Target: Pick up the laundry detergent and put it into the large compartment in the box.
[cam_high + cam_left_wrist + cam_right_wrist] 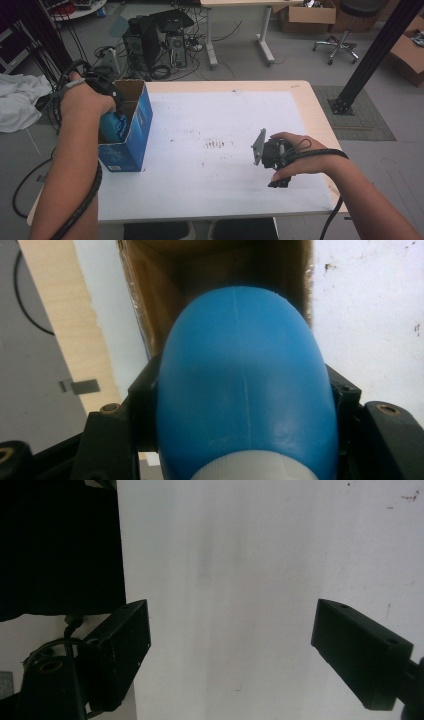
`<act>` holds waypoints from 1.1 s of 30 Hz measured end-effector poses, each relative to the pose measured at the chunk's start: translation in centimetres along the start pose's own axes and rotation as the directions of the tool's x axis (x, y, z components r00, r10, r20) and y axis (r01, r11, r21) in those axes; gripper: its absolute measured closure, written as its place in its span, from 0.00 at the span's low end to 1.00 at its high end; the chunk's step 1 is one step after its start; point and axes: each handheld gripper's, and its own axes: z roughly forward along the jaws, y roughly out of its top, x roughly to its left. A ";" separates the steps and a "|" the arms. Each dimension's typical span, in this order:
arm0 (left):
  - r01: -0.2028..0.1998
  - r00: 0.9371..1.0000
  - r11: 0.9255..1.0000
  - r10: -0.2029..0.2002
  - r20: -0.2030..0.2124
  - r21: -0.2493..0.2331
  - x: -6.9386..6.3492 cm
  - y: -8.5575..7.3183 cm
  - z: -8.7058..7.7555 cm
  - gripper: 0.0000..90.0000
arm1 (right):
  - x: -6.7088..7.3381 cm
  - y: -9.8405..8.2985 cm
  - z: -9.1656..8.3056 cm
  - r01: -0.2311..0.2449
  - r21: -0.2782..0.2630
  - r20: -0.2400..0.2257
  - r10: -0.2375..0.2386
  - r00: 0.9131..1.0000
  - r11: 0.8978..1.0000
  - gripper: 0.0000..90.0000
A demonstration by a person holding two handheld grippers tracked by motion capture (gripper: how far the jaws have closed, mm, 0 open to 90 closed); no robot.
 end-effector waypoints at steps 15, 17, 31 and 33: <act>0.005 1.000 1.000 -0.005 0.008 0.029 0.6 0.2 4.0 0.43 | -0.1 0.2 -0.1 -0.002 0.002 0.005 0.002 1.000 1.000 0.18; 0.002 1.000 0.999 -0.002 0.005 0.033 0.6 0.3 4.7 0.43 | 0.0 0.1 0.0 -0.006 0.001 0.003 0.006 1.000 1.000 0.18; 0.001 1.000 0.999 -0.002 0.027 0.033 0.6 0.3 6.7 0.43 | -0.1 -0.2 0.5 -0.013 0.001 -0.005 0.013 1.000 1.000 0.18; 0.004 1.000 1.000 -0.005 0.026 0.028 0.6 0.3 6.7 0.43 | -0.1 -0.2 0.6 -0.012 0.001 -0.005 0.012 1.000 1.000 0.18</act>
